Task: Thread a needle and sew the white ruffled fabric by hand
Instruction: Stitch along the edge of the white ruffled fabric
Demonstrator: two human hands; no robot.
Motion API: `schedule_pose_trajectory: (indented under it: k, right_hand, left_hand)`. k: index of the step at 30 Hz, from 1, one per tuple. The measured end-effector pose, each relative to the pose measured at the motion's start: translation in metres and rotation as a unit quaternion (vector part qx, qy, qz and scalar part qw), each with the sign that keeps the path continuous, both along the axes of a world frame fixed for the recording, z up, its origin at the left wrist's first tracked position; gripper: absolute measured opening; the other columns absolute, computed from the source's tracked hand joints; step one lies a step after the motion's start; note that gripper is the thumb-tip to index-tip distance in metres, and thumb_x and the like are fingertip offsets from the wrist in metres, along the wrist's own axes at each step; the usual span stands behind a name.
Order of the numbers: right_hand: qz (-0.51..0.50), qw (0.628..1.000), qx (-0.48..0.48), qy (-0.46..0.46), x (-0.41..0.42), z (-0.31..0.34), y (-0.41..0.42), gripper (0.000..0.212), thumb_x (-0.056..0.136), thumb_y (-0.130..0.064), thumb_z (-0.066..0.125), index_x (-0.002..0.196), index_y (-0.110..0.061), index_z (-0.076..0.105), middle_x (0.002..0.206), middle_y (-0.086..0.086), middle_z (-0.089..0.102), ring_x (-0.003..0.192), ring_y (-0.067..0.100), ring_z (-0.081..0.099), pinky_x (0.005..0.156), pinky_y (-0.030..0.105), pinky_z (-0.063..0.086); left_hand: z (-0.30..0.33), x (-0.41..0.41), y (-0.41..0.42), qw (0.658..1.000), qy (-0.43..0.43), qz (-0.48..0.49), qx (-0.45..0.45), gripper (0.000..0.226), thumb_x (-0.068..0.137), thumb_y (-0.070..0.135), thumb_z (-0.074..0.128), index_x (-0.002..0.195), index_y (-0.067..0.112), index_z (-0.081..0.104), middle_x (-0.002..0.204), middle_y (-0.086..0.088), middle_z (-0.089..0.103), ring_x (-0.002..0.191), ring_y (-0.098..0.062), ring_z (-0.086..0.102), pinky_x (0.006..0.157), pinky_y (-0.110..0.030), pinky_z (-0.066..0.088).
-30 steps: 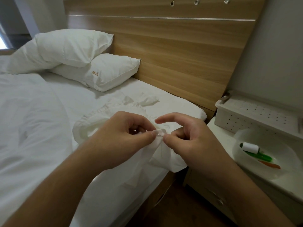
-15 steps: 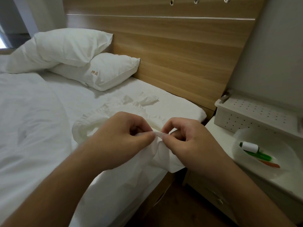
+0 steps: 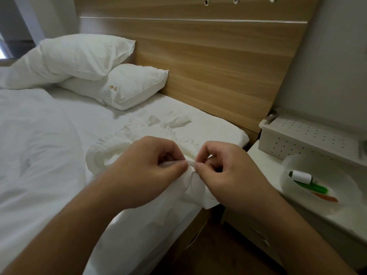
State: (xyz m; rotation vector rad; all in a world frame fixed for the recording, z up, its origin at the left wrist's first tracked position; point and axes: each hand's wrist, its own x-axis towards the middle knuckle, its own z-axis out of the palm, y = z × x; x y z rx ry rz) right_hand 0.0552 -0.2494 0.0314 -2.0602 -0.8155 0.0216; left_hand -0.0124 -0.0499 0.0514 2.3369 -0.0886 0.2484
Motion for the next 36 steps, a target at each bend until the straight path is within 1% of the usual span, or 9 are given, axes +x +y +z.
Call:
schedule_pose_trajectory:
  k: [2, 8, 11, 14, 21, 25, 29, 32, 36]
  right_hand:
    - [-0.004, 1.0, -0.004, 0.0, 0.0, 0.0, 0.001, 0.014, 0.097, -0.019, 0.068, 0.083, -0.022, 0.064, 0.055, 0.002, 0.059, 0.054, 0.019, 0.056, 0.049, 0.025, 0.046]
    - [0.0, 0.999, -0.008, 0.034, -0.002, 0.002, 0.001, 0.007, 0.099, -0.026, 0.066, 0.092, -0.024, 0.067, 0.053, -0.001, 0.057, 0.05, 0.008, 0.052, 0.049, 0.019, 0.042]
    - [0.012, 0.997, -0.005, 0.073, -0.001, 0.005, 0.0, 0.008, 0.1, -0.027, 0.064, 0.1, -0.025, 0.072, 0.058, 0.0, 0.062, 0.057, 0.011, 0.06, 0.053, 0.019, 0.045]
    - [0.022, 0.995, 0.013, 0.096, 0.001, 0.007, -0.001, 0.011, 0.099, -0.023, 0.065, 0.094, -0.021, 0.075, 0.053, -0.009, 0.059, 0.055, 0.003, 0.057, 0.053, 0.013, 0.042]
    - [0.031, 0.985, 0.059, 0.162, 0.005, 0.005, -0.003, 0.012, 0.097, -0.014, 0.068, 0.086, -0.011, 0.072, 0.052, -0.002, 0.05, 0.047, 0.007, 0.044, 0.049, 0.022, 0.037]
    - [0.055, 0.979, 0.079, 0.178, 0.007, 0.005, -0.005, 0.011, 0.097, -0.01, 0.067, 0.089, -0.005, 0.071, 0.05, -0.008, 0.05, 0.045, 0.003, 0.044, 0.048, 0.016, 0.038]
    - [0.08, 0.967, 0.109, 0.215, 0.009, 0.004, -0.006, 0.012, 0.097, -0.005, 0.066, 0.086, -0.003, 0.071, 0.051, -0.002, 0.045, 0.046, 0.012, 0.037, 0.047, 0.028, 0.031]
    - [0.104, 0.958, 0.128, 0.235, 0.011, 0.002, -0.007, 0.012, 0.097, -0.004, 0.067, 0.086, -0.003, 0.071, 0.052, 0.0, 0.043, 0.047, 0.013, 0.034, 0.048, 0.029, 0.028]
    - [0.144, 0.944, 0.154, 0.254, 0.015, -0.001, -0.008, 0.009, 0.092, -0.01, 0.07, 0.085, -0.006, 0.073, 0.052, -0.001, 0.043, 0.047, 0.013, 0.033, 0.048, 0.028, 0.027]
  left_hand:
    - [0.0, 0.0, 0.0, 1.0, -0.001, -0.005, 0.001, 0.013, 0.096, 0.03, 0.072, 0.085, 0.032, 0.078, 0.076, 0.011, 0.076, 0.075, -0.012, 0.074, 0.071, -0.044, 0.063]
    - [0.001, 0.0, 0.001, 1.0, 0.0, -0.013, -0.01, 0.015, 0.096, 0.028, 0.072, 0.084, 0.031, 0.079, 0.076, 0.008, 0.076, 0.075, -0.013, 0.074, 0.071, -0.044, 0.063]
    - [0.002, 0.0, 0.002, 1.0, 0.007, -0.011, -0.013, 0.015, 0.096, 0.029, 0.072, 0.083, 0.03, 0.079, 0.075, 0.006, 0.076, 0.075, -0.015, 0.074, 0.071, -0.044, 0.062]
    - [0.003, -0.001, 0.002, 1.0, 0.009, -0.006, -0.017, 0.014, 0.095, 0.029, 0.073, 0.083, 0.03, 0.08, 0.076, 0.006, 0.077, 0.075, -0.015, 0.075, 0.072, -0.046, 0.063]
    - [0.002, 0.0, 0.004, 0.999, 0.021, 0.009, -0.032, 0.013, 0.095, 0.029, 0.075, 0.083, 0.029, 0.081, 0.075, 0.0, 0.077, 0.075, -0.022, 0.075, 0.074, -0.054, 0.06]
    - [0.001, 0.001, 0.005, 0.999, 0.024, 0.01, -0.044, 0.013, 0.095, 0.031, 0.076, 0.083, 0.029, 0.081, 0.074, 0.0, 0.076, 0.075, -0.021, 0.073, 0.074, -0.05, 0.059]
    - [0.0, 0.002, 0.007, 0.997, 0.038, 0.006, -0.067, 0.013, 0.095, 0.029, 0.077, 0.084, 0.026, 0.082, 0.074, -0.003, 0.075, 0.074, -0.026, 0.073, 0.07, -0.043, 0.057]
    - [0.001, 0.001, 0.007, 0.996, 0.044, 0.002, -0.074, 0.014, 0.096, 0.028, 0.078, 0.083, 0.024, 0.082, 0.072, -0.006, 0.074, 0.07, -0.028, 0.07, 0.067, -0.039, 0.052]
    - [0.003, 0.0, 0.006, 0.995, 0.05, -0.009, -0.084, 0.013, 0.096, 0.029, 0.078, 0.085, 0.025, 0.083, 0.076, -0.007, 0.076, 0.078, -0.034, 0.073, 0.072, -0.052, 0.058]
